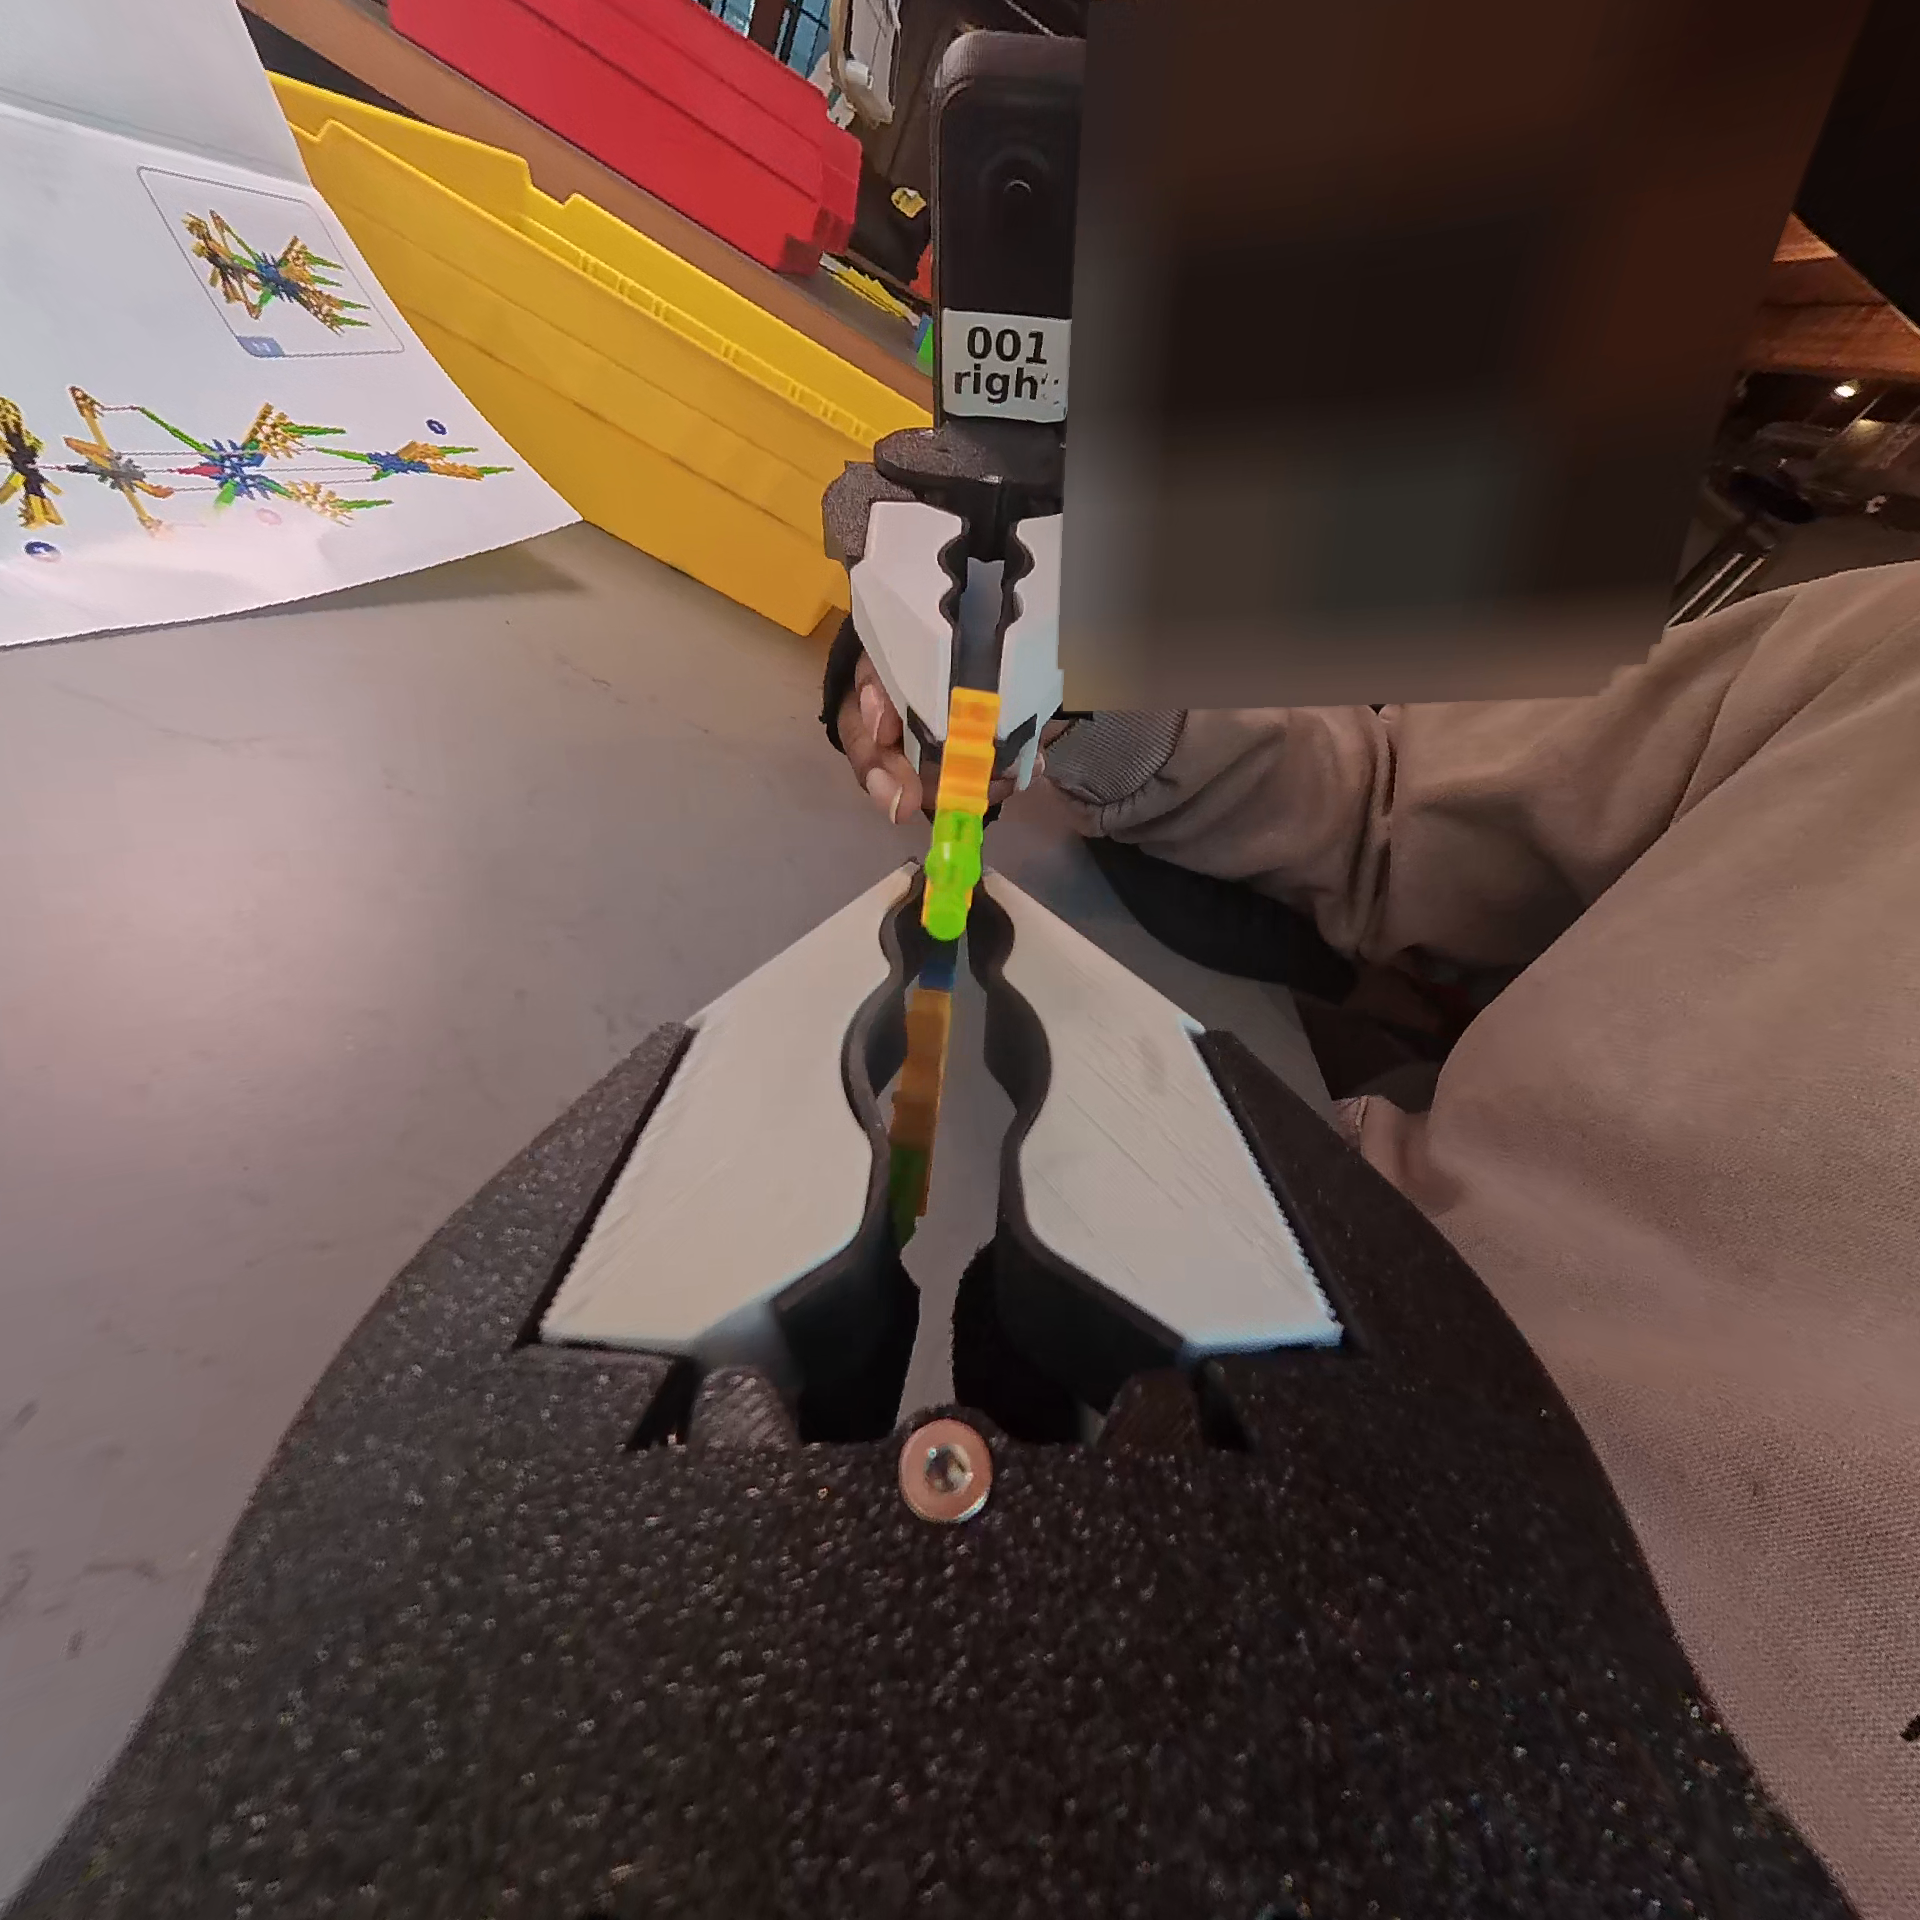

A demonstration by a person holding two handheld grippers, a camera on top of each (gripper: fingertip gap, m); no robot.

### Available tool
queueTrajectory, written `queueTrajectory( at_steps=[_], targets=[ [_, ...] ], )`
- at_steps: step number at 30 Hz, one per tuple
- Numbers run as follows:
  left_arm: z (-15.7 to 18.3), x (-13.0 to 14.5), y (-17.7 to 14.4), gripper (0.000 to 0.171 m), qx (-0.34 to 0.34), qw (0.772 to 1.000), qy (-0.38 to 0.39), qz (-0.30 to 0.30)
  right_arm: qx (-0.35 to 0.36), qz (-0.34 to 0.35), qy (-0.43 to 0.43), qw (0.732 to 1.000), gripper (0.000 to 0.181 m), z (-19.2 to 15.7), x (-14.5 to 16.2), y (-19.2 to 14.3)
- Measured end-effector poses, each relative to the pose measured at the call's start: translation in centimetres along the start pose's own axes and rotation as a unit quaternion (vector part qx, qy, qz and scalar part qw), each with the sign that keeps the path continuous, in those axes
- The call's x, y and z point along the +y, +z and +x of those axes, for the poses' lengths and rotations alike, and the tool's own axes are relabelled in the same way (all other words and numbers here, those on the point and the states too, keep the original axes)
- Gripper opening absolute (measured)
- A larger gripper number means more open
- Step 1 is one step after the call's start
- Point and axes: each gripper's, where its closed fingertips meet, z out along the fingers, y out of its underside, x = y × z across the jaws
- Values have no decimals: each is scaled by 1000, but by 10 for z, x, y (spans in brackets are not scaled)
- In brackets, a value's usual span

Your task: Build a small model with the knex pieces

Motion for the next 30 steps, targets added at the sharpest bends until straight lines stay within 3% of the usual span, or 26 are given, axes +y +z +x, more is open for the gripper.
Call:
queueTrajectory(
  at_steps=[10, 19, 21, 24, 30],
  targets=[
    [-2, 6, 4, 6, -16, 1000, 11, -17, 36, -65, -52, 996, 3, 1, 15, 7],
    [-38, -2, -2, 7, -145, 989, -7, 19, 203, -88, -142, 965, 4, 36, 10, 12],
    [-47, -2, -5, 7, -178, 984, -16, 24, 253, -93, -172, 948, 3, 44, 8, 16],
    [-62, 0, -7, 6, -215, 975, -48, 30, 341, -125, -242, 900, 2, 58, 8, 22],
    [-73, 0, -15, 7, -219, 970, -100, 43, 426, -183, -365, 807, 2, 69, 9, 32]
  ],
)
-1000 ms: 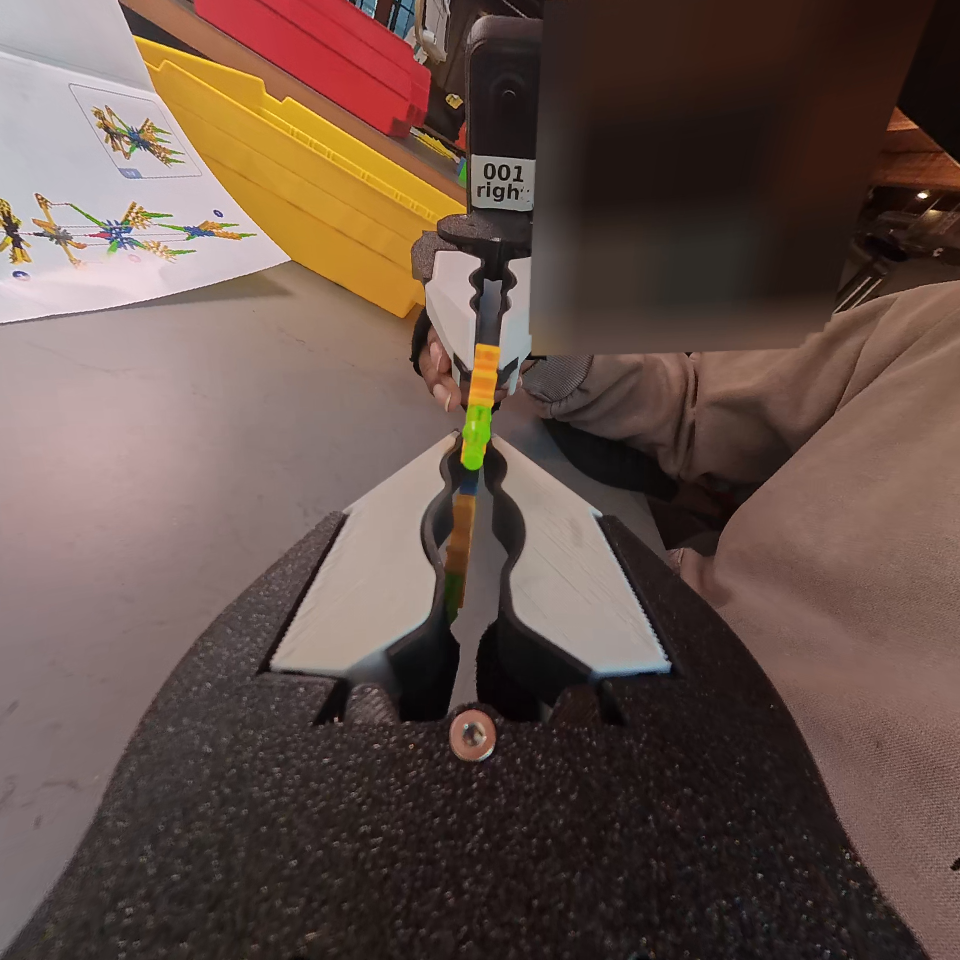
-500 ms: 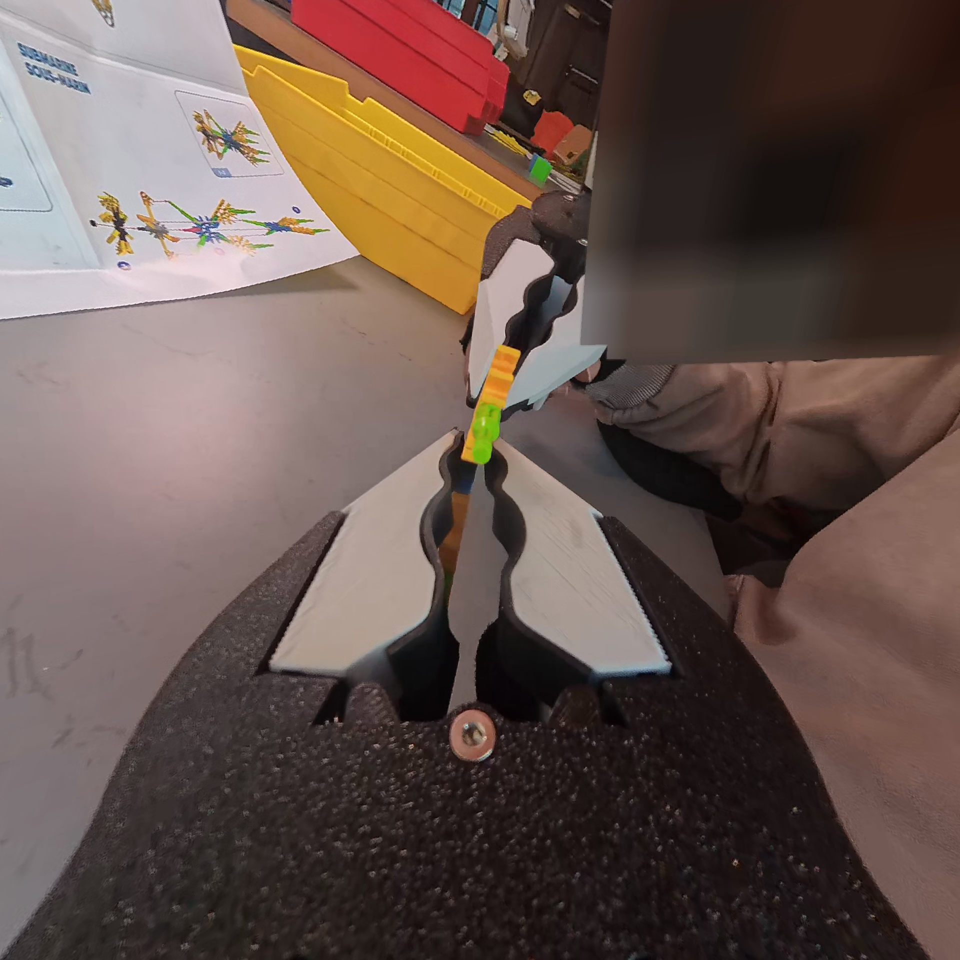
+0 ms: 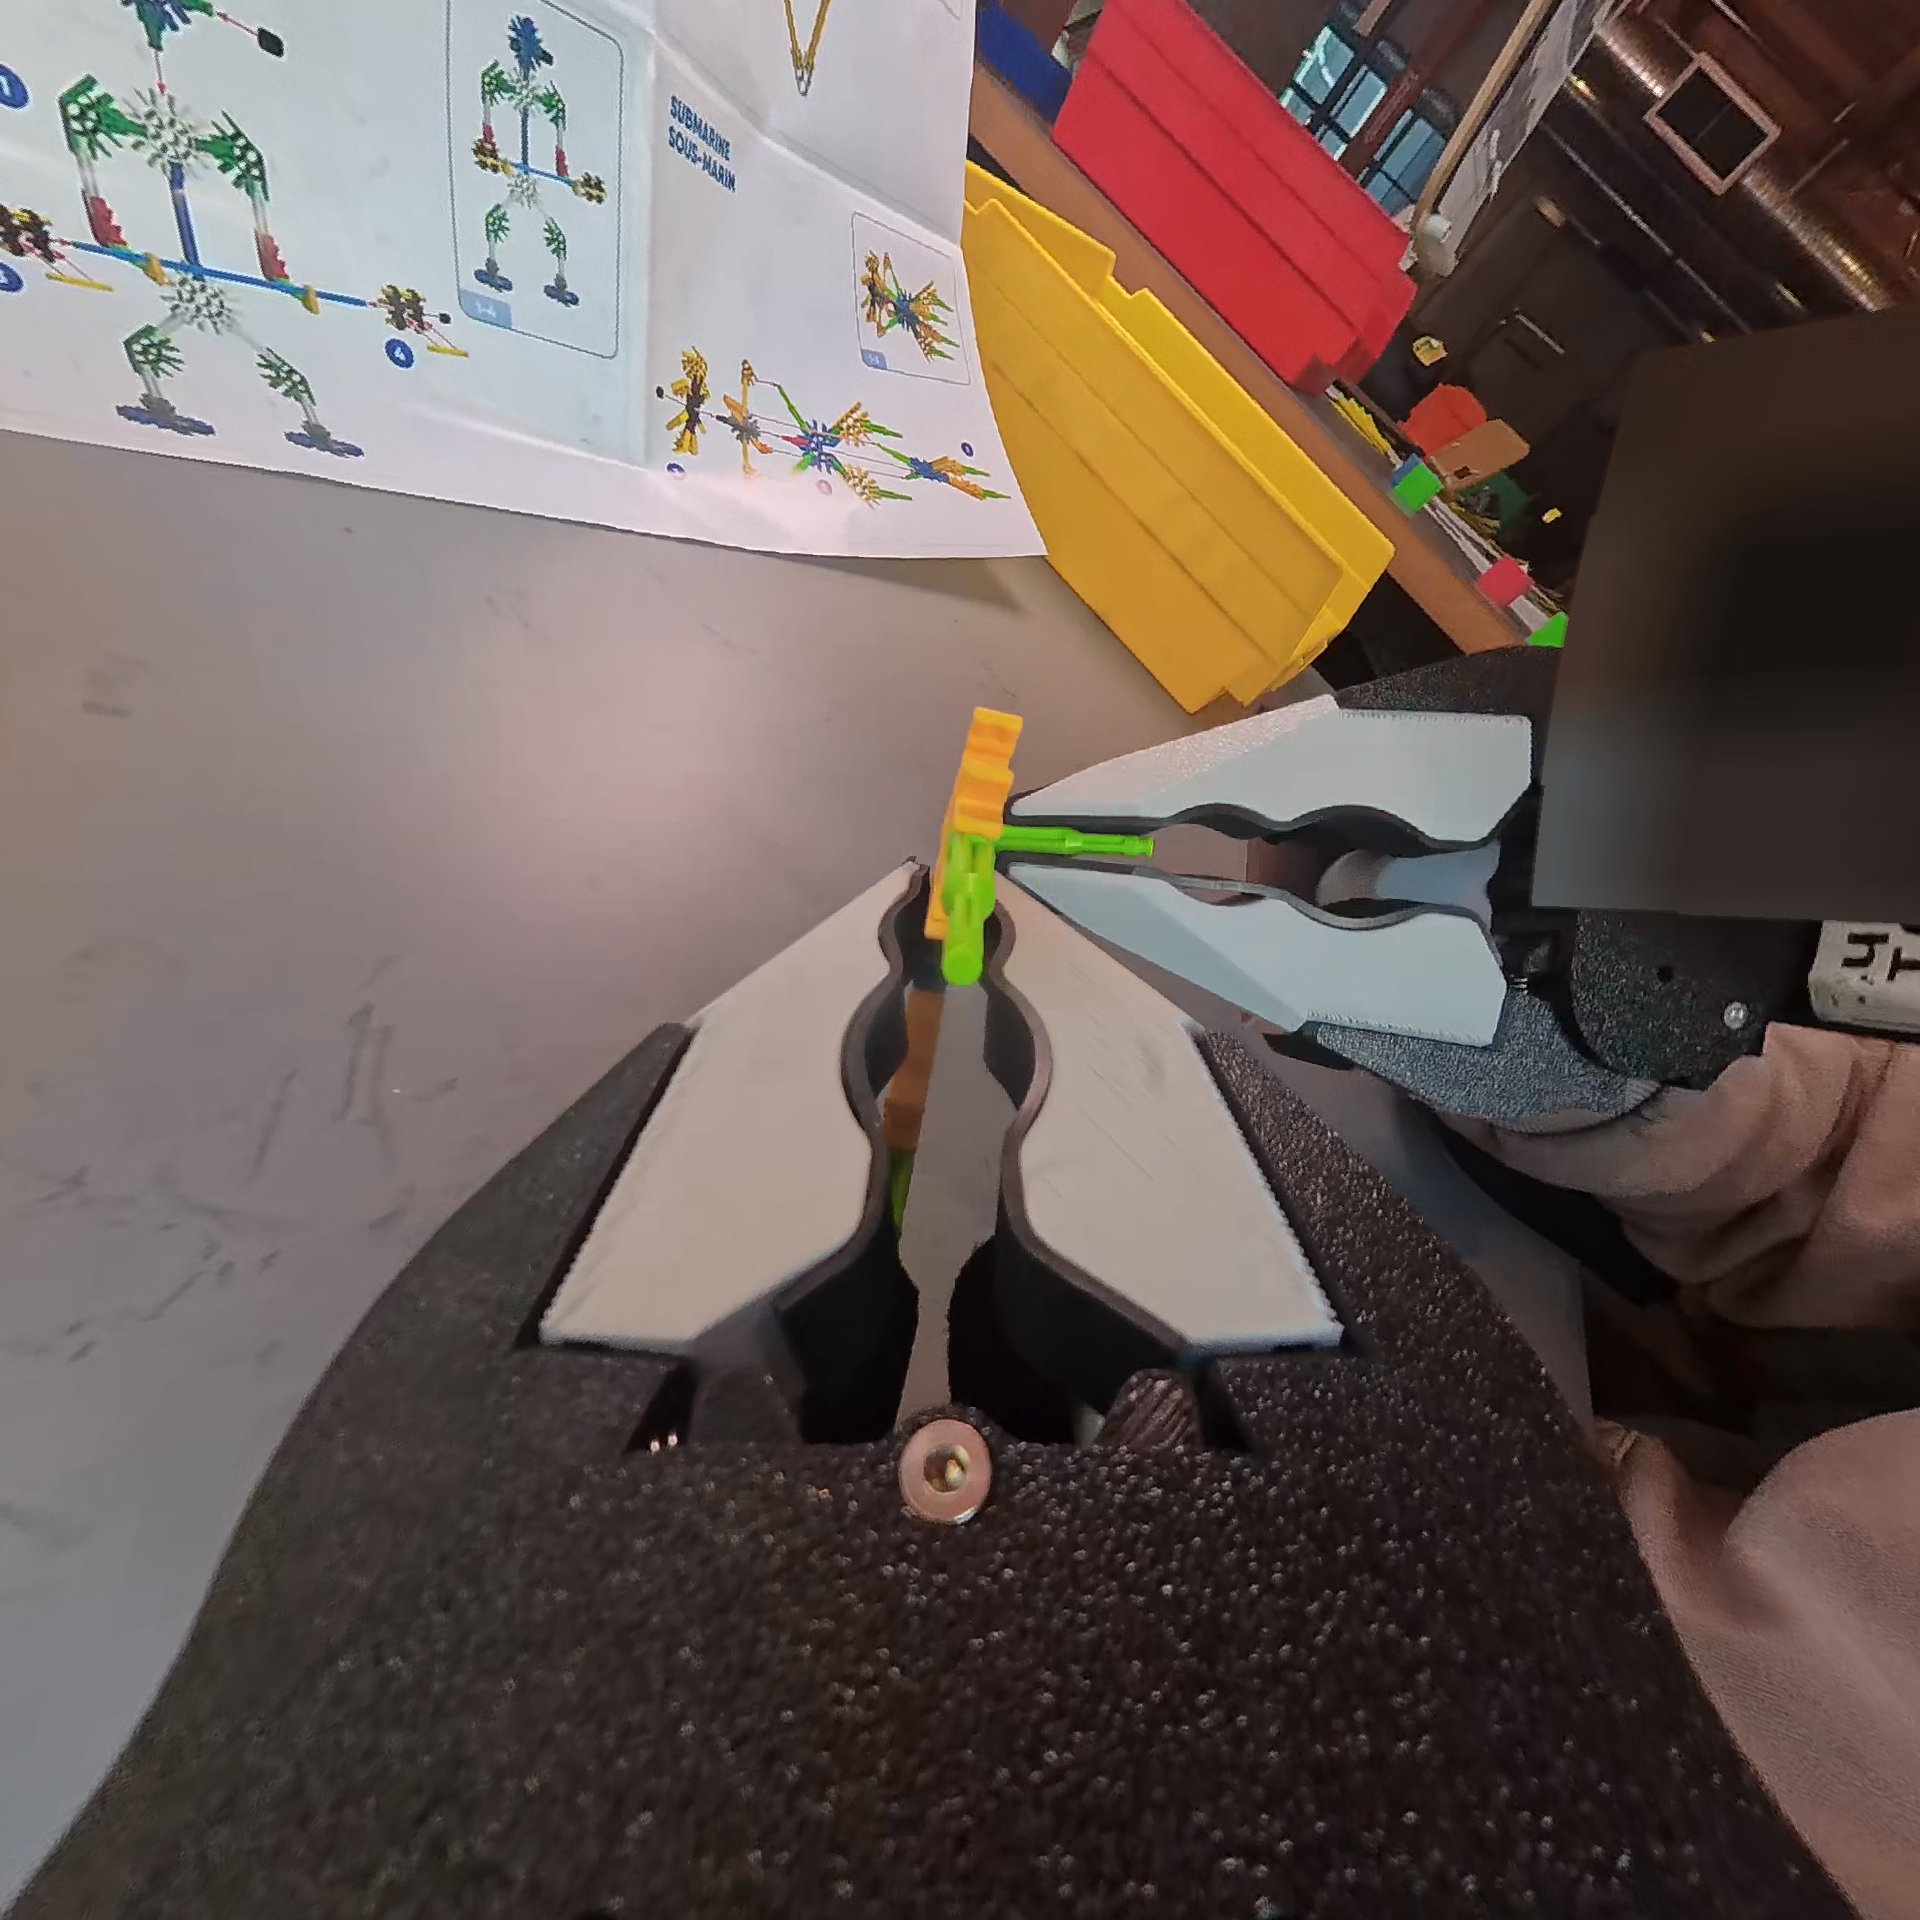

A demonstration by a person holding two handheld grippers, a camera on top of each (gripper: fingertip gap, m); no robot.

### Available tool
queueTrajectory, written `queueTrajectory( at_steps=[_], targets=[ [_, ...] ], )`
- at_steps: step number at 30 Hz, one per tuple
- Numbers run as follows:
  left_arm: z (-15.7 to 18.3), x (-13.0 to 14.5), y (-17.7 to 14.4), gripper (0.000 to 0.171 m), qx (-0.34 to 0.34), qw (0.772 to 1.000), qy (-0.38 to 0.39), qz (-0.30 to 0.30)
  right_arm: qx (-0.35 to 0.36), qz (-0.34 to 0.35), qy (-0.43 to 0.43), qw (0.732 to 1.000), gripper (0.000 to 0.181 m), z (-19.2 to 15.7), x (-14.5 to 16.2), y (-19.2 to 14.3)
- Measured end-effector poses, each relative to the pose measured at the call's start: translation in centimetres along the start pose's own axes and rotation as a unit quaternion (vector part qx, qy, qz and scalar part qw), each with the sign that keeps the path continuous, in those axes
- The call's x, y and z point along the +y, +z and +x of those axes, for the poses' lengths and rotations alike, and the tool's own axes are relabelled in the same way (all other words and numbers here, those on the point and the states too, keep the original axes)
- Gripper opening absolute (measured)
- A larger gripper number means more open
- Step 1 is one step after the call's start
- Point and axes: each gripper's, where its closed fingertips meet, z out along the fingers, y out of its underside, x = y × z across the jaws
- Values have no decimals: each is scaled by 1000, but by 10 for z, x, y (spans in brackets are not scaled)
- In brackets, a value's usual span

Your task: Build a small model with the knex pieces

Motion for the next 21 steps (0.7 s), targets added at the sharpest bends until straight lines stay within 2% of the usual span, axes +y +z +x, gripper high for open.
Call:
queueTrajectory(
  at_steps=[3, 9, 12, 15, 16, 19, 21],
  targets=[
    [0, -1, -3, 7, 12, 1000, -16, 1, 31, -2, -72, 997, 3, -2, -4, 0],
    [7, -4, -6, 6, 50, 996, -69, 6, 63, 20, -133, 989, 3, -1, -12, -4],
    [6, -4, -7, 6, 76, 988, -135, 13, 76, 39, -156, 984, 2, -1, -16, -6],
    [6, -10, -11, 6, 132, 968, -213, 30, 73, 92, -202, 972, 1, -14, -34, -15],
    [6, -8, -12, 6, 134, 969, -208, 24, 67, 96, -187, 975, 2, -14, -35, -16],
    [11, -2, -11, 6, 125, 982, -142, -6, 30, 112, -66, 991, 2, 4, -27, -18],
    [13, 10, -8, 6, 110, 989, -86, -53, -7, 100, 21, 995, 3, 15, -12, -14]
  ],
)
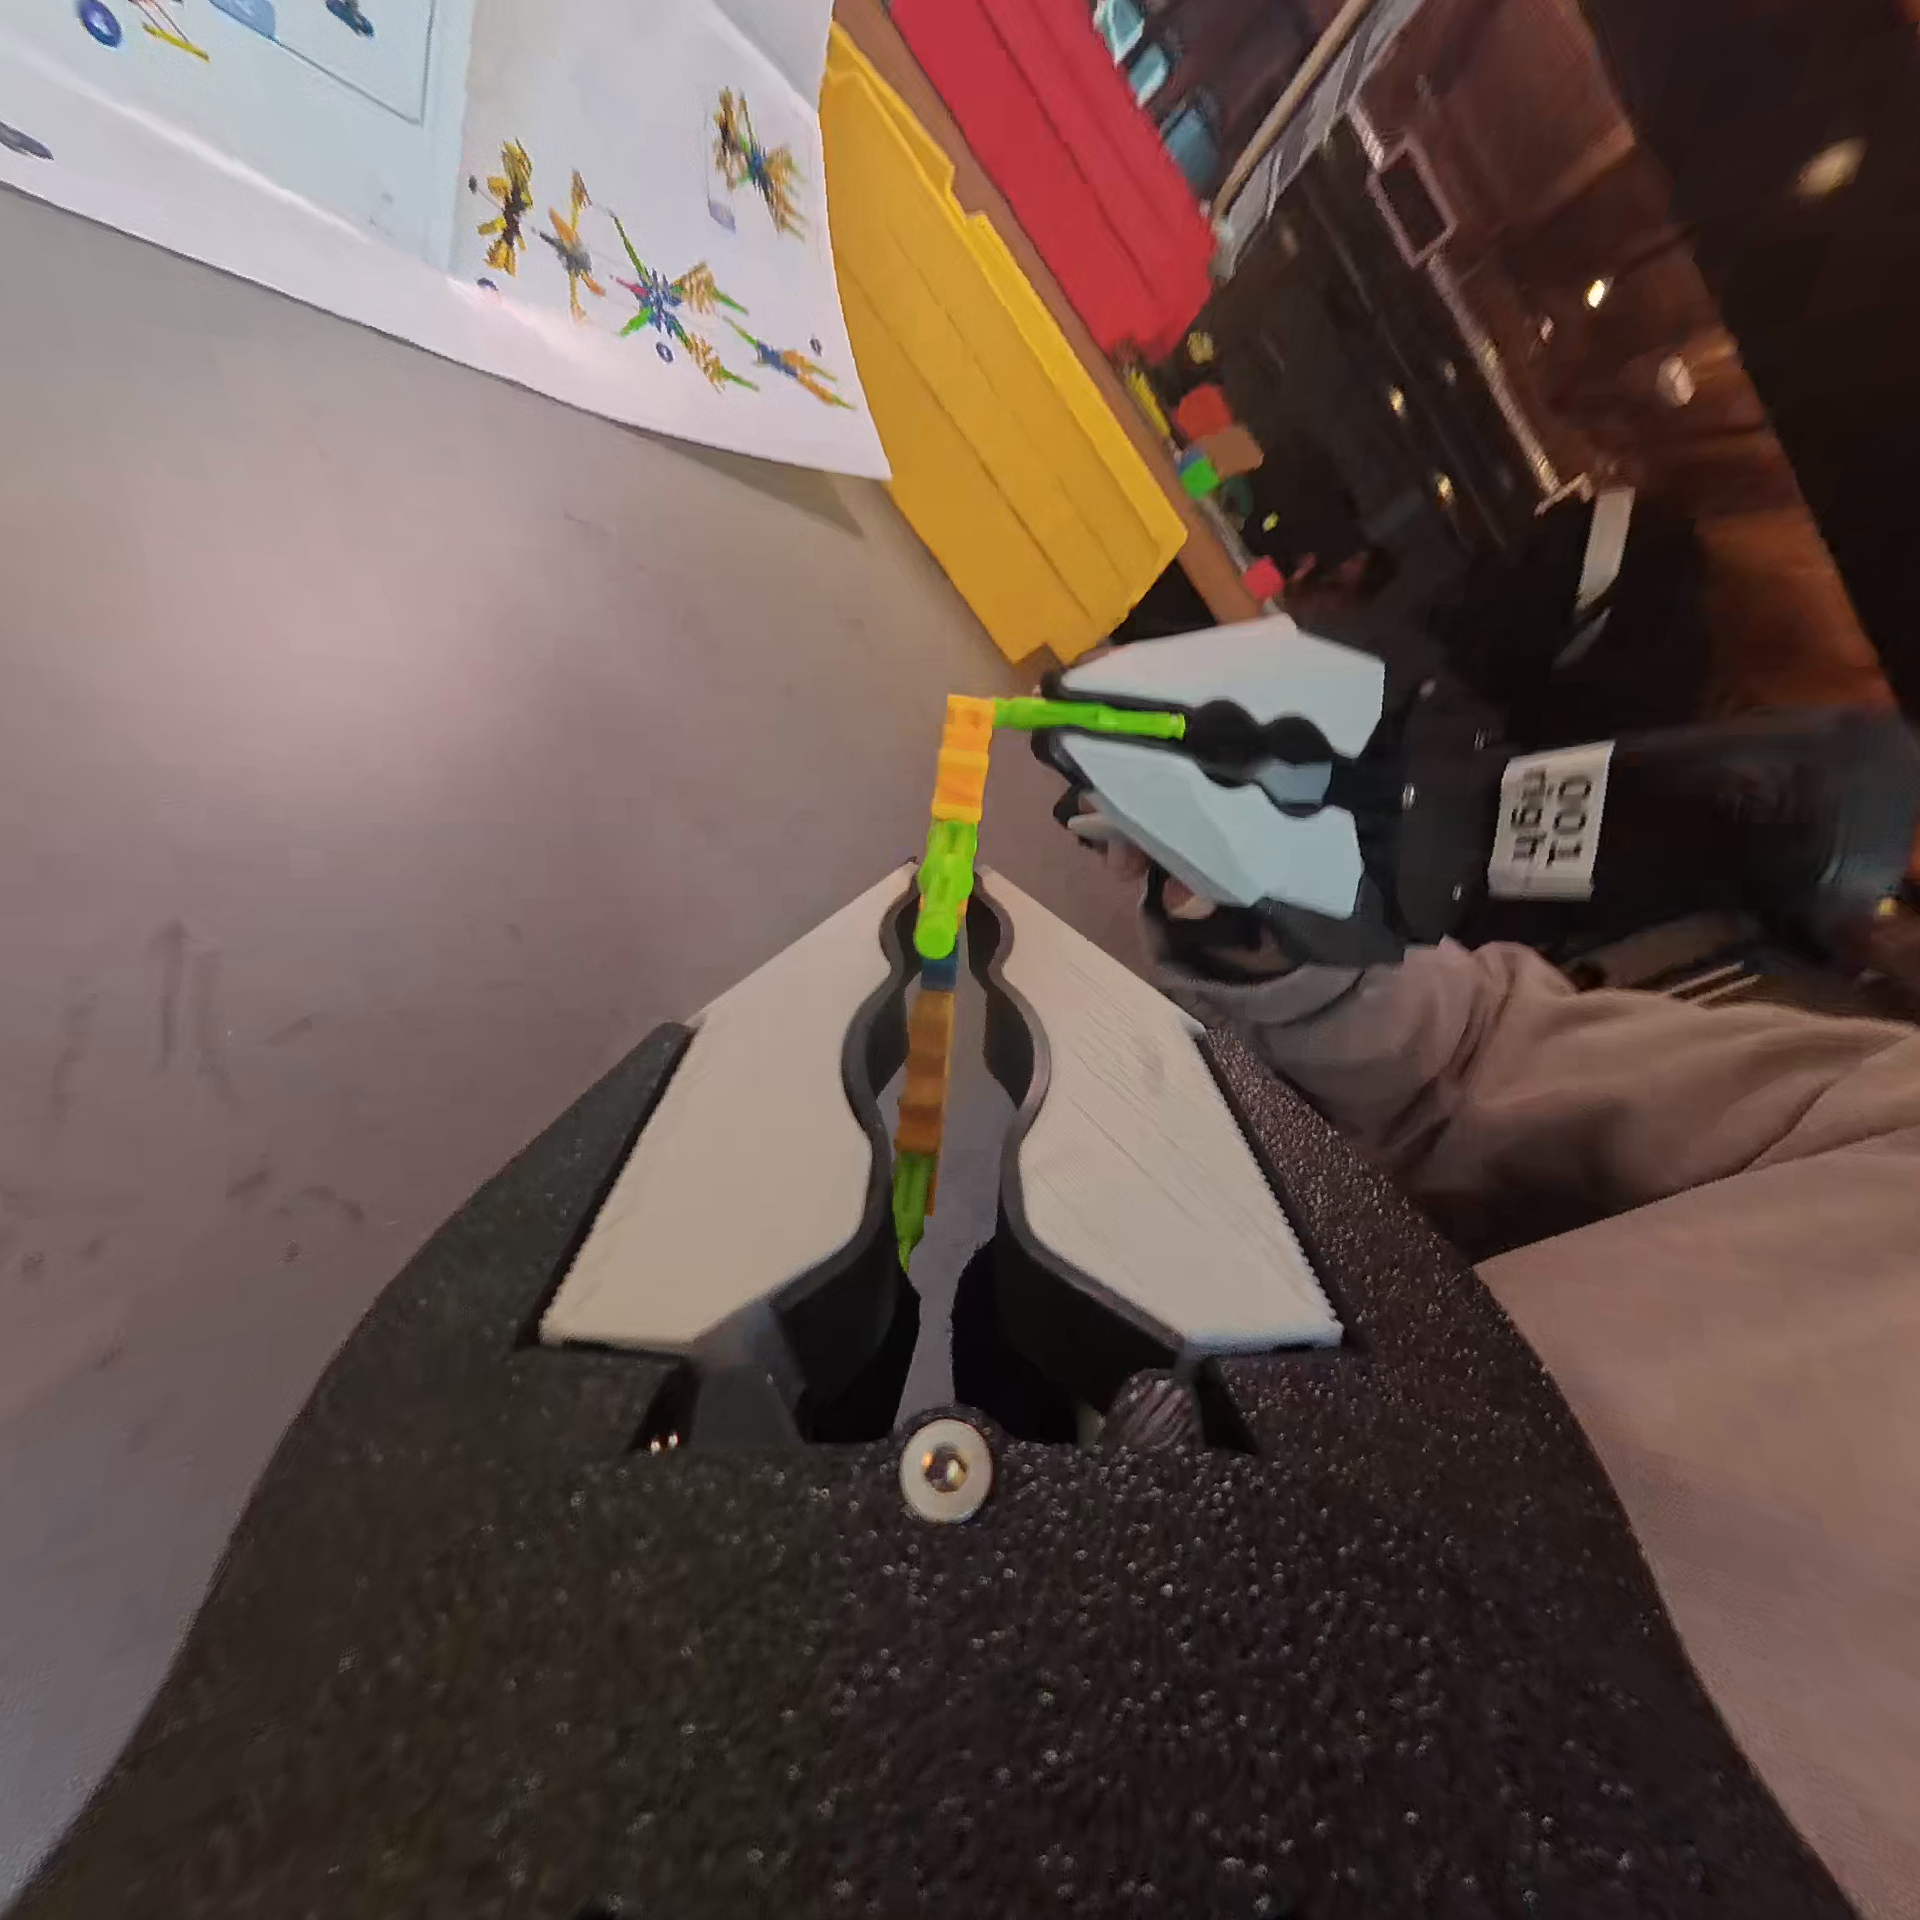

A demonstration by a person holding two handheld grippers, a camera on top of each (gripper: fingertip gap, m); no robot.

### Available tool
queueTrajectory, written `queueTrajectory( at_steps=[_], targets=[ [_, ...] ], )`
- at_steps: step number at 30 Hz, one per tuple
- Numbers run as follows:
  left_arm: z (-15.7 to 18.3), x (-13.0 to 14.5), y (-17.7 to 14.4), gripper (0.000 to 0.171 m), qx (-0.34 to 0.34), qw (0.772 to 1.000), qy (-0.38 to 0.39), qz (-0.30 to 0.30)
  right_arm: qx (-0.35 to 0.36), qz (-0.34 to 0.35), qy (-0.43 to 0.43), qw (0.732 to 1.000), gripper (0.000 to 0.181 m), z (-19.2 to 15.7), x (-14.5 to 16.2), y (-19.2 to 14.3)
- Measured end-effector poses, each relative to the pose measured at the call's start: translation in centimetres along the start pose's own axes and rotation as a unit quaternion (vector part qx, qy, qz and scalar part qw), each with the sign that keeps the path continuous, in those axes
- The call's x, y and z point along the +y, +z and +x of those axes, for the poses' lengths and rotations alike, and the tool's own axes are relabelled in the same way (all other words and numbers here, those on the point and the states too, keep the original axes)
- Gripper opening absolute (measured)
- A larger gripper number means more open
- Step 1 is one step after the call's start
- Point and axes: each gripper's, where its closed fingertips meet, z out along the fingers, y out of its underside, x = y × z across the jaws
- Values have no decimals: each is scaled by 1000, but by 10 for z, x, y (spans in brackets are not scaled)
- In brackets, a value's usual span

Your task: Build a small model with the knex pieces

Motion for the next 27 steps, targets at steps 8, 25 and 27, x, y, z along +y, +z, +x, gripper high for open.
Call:
queueTrajectory(
  at_steps=[8, 25, 27],
  targets=[
    [0, 40, 13, 13, -30, 989, 72, -125, -88, -33, 217, 971, 3, 1, 35, 1],
    [2, 8, -8, 51, -72, 976, 192, -75, -104, -32, 168, 980, 3, -11, 32, 1],
    [15, 3, -9, 46, -12, 989, 143, -47, -119, -2, 158, 980, 3, -17, 20, -2]
  ],
)
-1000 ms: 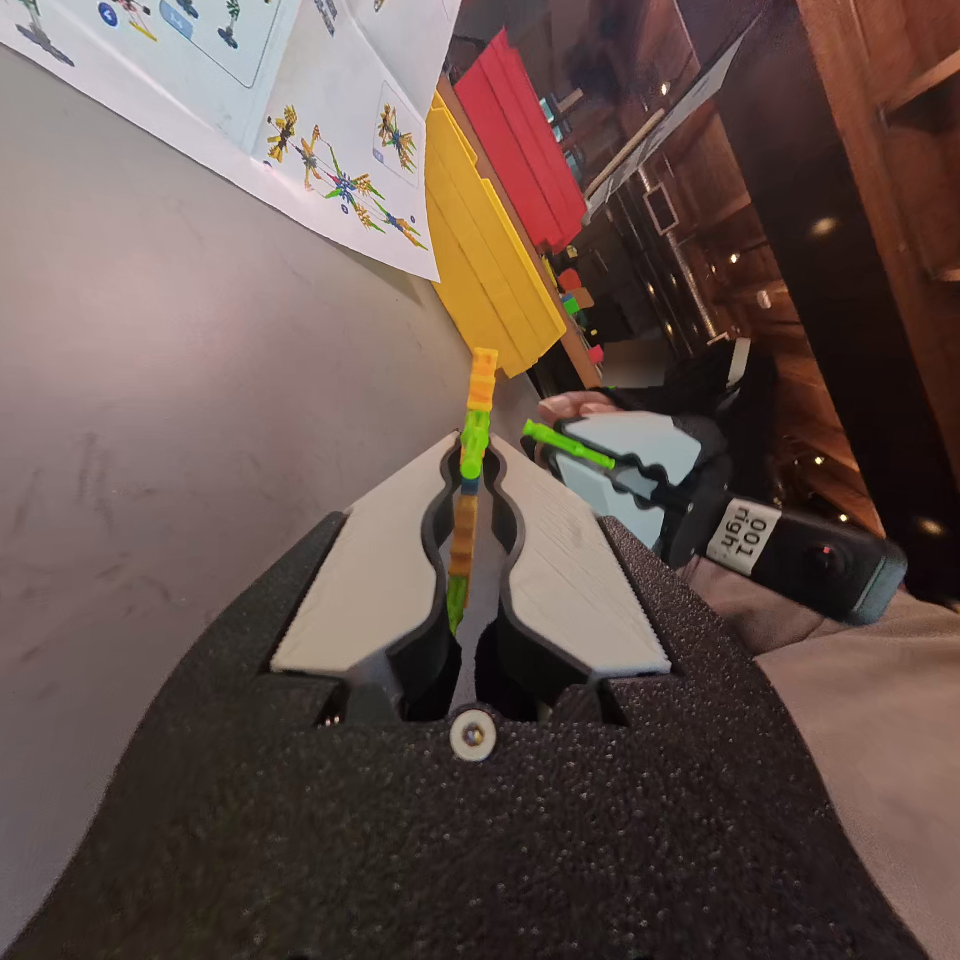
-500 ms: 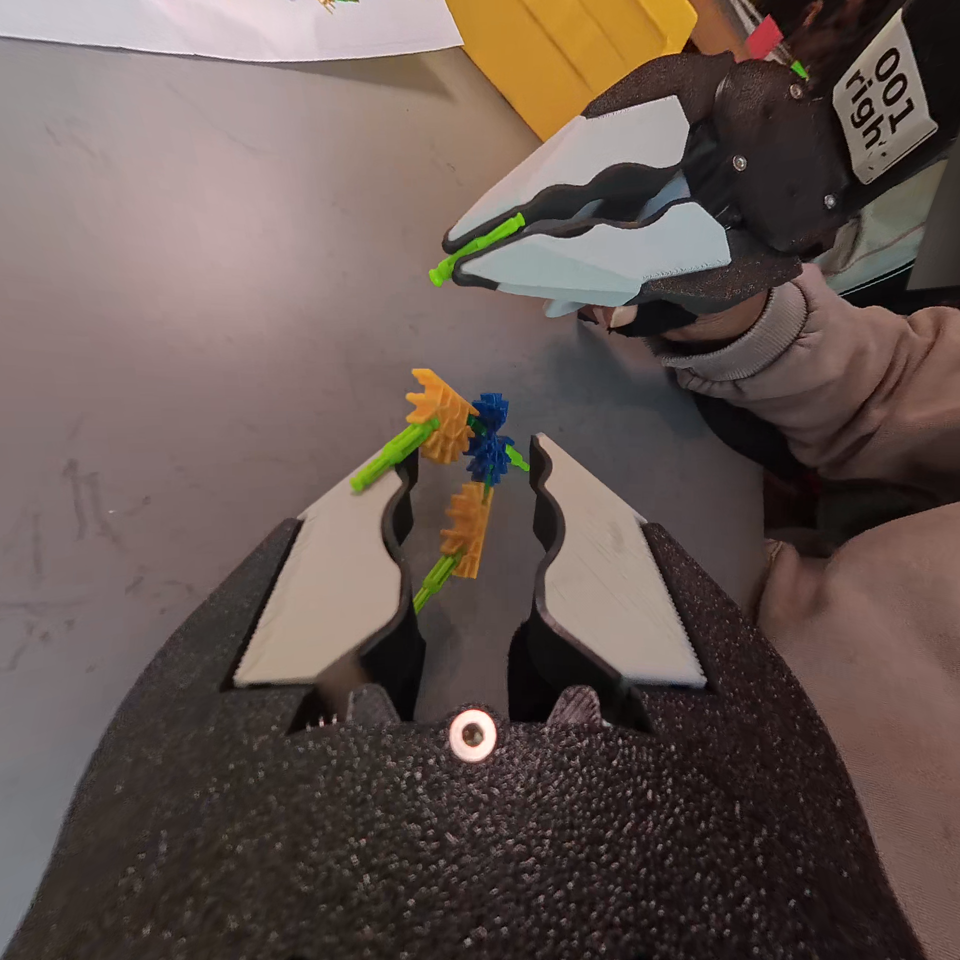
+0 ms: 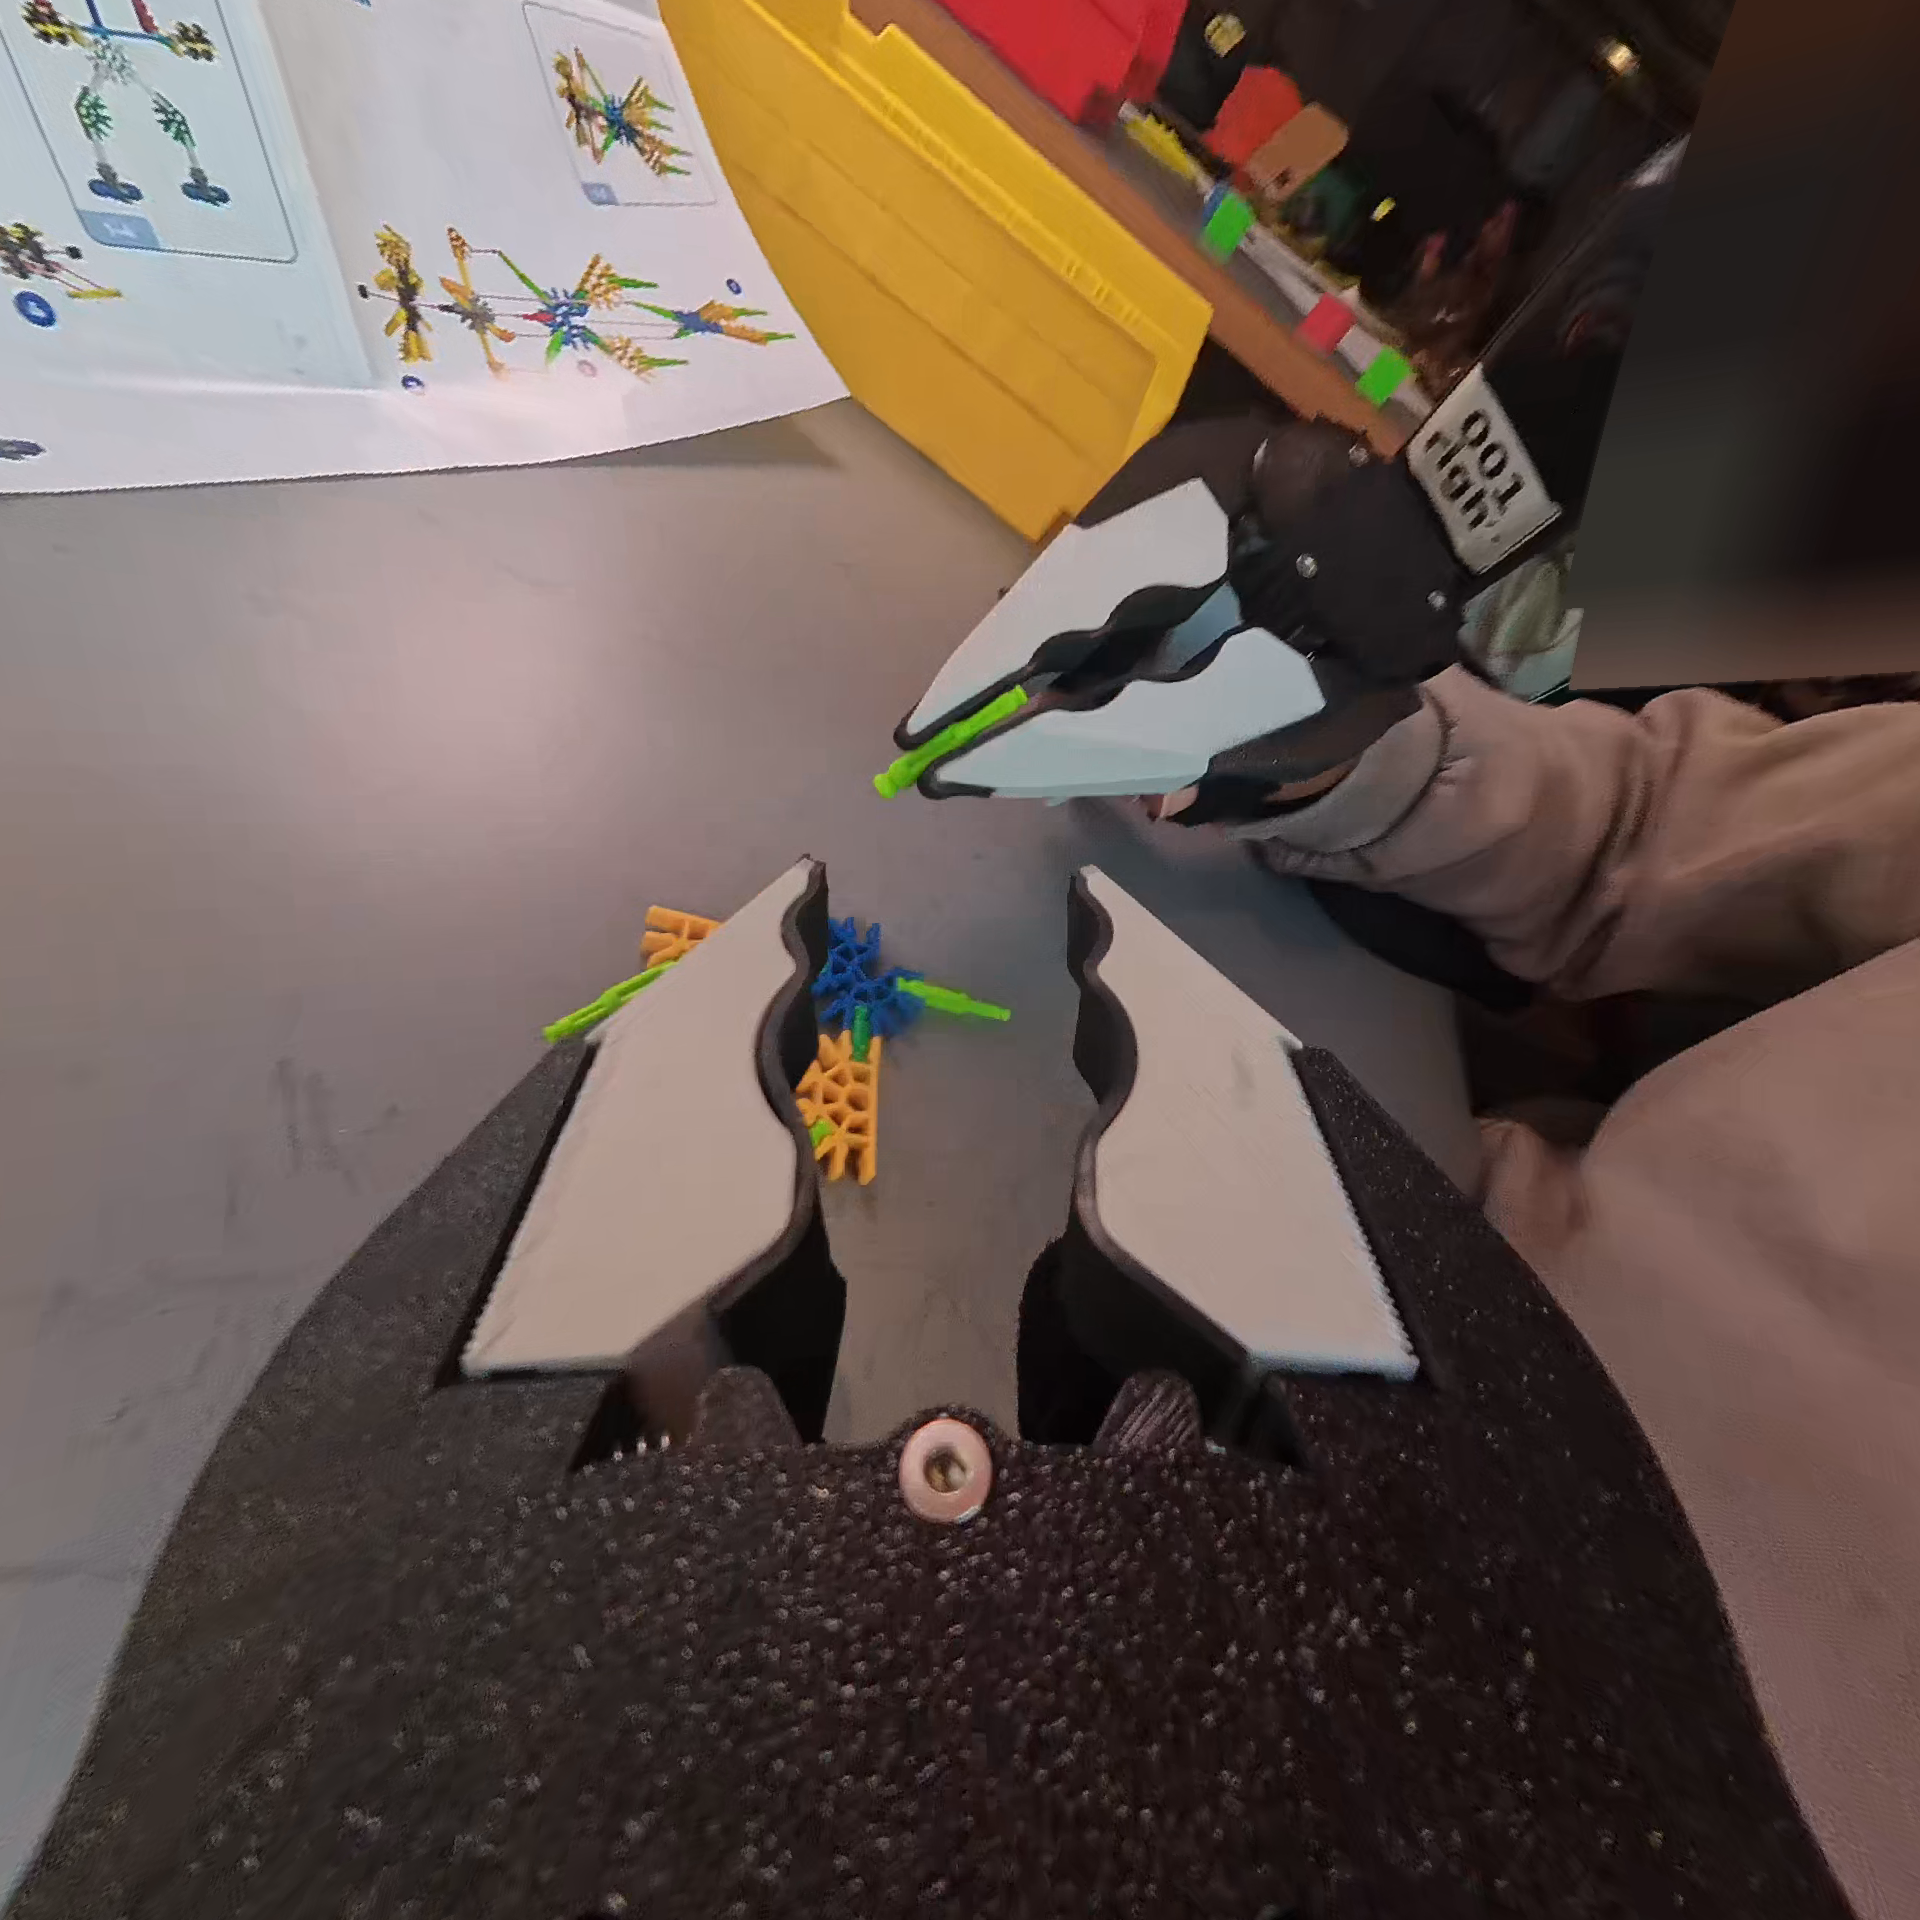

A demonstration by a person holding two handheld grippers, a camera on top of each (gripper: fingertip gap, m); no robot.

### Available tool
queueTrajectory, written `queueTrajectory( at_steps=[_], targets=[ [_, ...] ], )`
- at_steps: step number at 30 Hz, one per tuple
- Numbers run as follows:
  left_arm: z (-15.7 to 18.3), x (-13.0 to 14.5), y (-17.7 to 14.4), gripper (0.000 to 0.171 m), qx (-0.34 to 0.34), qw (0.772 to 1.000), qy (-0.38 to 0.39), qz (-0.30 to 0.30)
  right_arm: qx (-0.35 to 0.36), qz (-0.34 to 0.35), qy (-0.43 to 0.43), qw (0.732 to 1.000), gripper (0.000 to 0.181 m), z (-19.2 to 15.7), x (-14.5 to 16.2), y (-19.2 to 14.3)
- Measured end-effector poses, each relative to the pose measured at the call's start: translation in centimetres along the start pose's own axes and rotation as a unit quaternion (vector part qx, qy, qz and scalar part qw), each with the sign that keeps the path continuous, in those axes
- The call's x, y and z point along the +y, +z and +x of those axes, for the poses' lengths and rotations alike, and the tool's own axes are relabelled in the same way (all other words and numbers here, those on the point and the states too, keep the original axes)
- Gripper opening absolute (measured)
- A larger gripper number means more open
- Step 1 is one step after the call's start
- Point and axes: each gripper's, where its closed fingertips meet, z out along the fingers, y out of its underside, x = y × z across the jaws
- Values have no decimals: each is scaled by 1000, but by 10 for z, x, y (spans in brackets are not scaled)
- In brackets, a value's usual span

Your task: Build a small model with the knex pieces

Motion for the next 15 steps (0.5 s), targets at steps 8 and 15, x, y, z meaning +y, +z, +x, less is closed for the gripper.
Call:
queueTrajectory(
  at_steps=[8, 15],
  targets=[
    [30, -17, -11, 24, 148, 984, -71, 61, -79, 130, -38, 988, 3, -36, -44, -19],
    [64, -19, -17, 13, 275, 952, -117, 64, -109, 214, -57, 969, 3, -51, -70, -38]
  ],
)
